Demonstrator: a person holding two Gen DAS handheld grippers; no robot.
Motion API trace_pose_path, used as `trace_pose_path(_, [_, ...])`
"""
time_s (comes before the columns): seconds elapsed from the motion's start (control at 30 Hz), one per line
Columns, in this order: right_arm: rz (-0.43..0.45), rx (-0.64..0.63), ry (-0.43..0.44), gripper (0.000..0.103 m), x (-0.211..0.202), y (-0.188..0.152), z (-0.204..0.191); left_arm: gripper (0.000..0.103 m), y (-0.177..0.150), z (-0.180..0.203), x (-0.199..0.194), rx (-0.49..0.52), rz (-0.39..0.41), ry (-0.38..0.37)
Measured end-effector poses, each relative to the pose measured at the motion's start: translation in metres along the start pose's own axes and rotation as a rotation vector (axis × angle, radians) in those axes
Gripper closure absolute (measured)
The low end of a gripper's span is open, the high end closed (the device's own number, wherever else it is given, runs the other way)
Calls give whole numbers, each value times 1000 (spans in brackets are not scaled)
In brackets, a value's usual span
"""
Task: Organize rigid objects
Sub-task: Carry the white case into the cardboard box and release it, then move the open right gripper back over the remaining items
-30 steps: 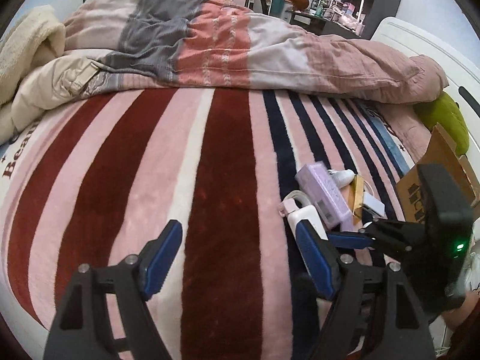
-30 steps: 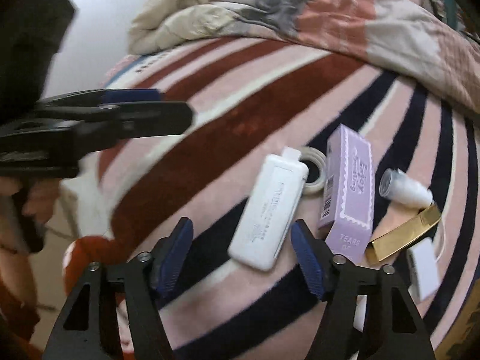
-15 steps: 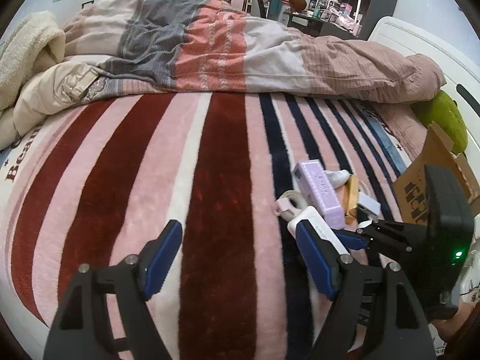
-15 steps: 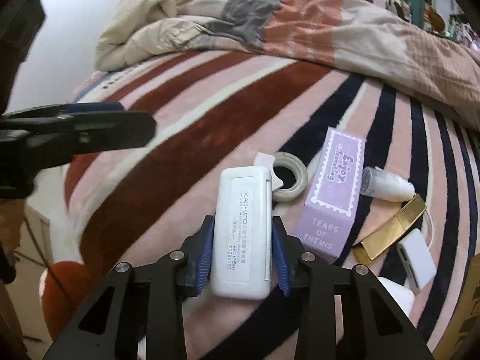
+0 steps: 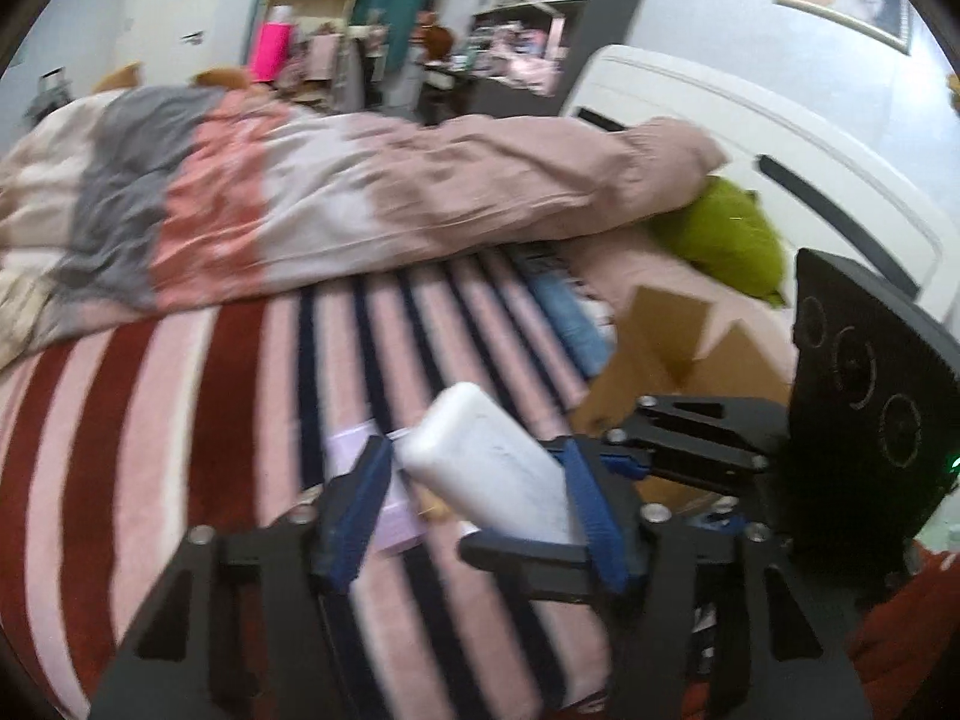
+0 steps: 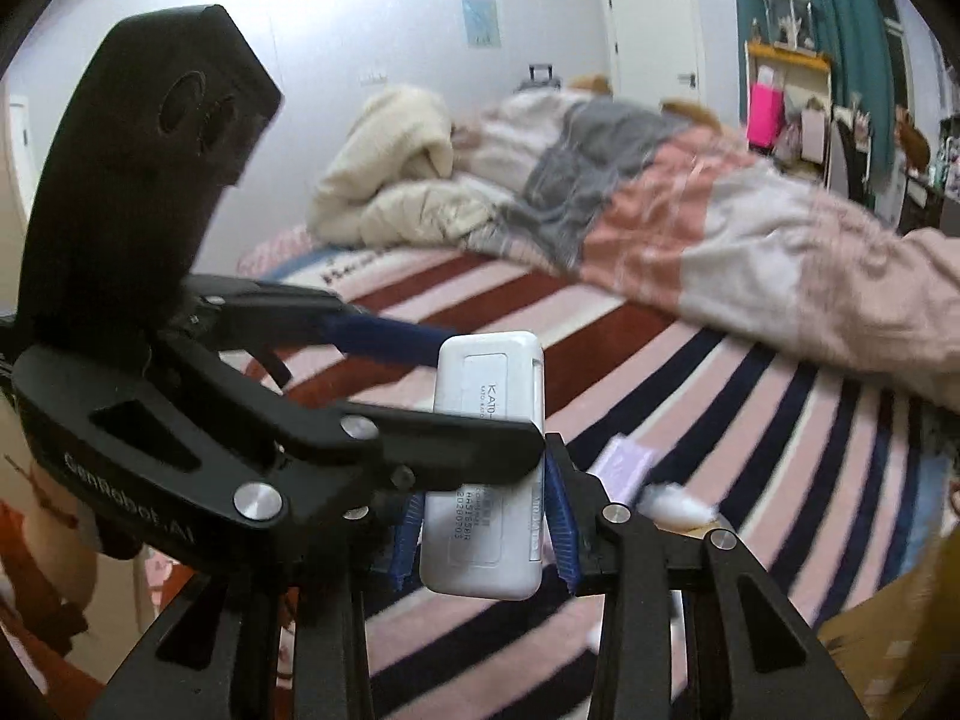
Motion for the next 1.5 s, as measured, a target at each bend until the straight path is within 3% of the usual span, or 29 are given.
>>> trace_pose_path(0.13, [25, -2, -64, 71, -39, -8, 22, 63, 14, 53, 20, 71, -15, -52])
trace_pose_path(0.3, [22, 73, -135, 71, -83, -34, 60, 64, 23, 115, 60, 163, -68, -95])
trace_pose_path(0.47, [-21, 180, -199, 72, -122, -70, 104, 71, 20, 170, 111, 224, -185, -163])
trace_pose_path(0.6, [-96, 260, -225, 72, -135, -95, 133, 72, 16, 189, 140, 236, -240, -170])
trace_pose_path(0.87, [-244, 309, -228, 72, -132, -124, 150, 73, 6, 190, 168, 231, -311, -186])
trace_pose_path(1.0, [-320, 320, -244, 72, -126, -133, 151, 50, 4, 190, 163, 257, -280, -153])
trace_pose_path(1.07, [-359, 325, -257, 69, -124, -137, 150, 41, 7, 185, 153, 258, -246, -141])
trace_pose_path(1.1, [-368, 326, -263, 62, -125, -137, 149, 39, 9, 182, 146, 256, -223, -132])
trace_pose_path(1.2, [-361, 322, -275, 53, -127, -132, 145, 34, 14, 168, 125, 249, -164, -99])
trace_pose_path(1.5, [-234, 234, -228, 53, -107, -71, 103, 29, 22, 79, 51, 130, -11, 16])
Point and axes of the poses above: each gripper's, at about its wrist camera, not at the fingertips, and x roughly the way its jaws point, z to its right, y to its top, the point moved 3 cm from there along x, roughly the way its jaws point, and after that the axes turned 14 degrees about -x, right-handed, at the moved point
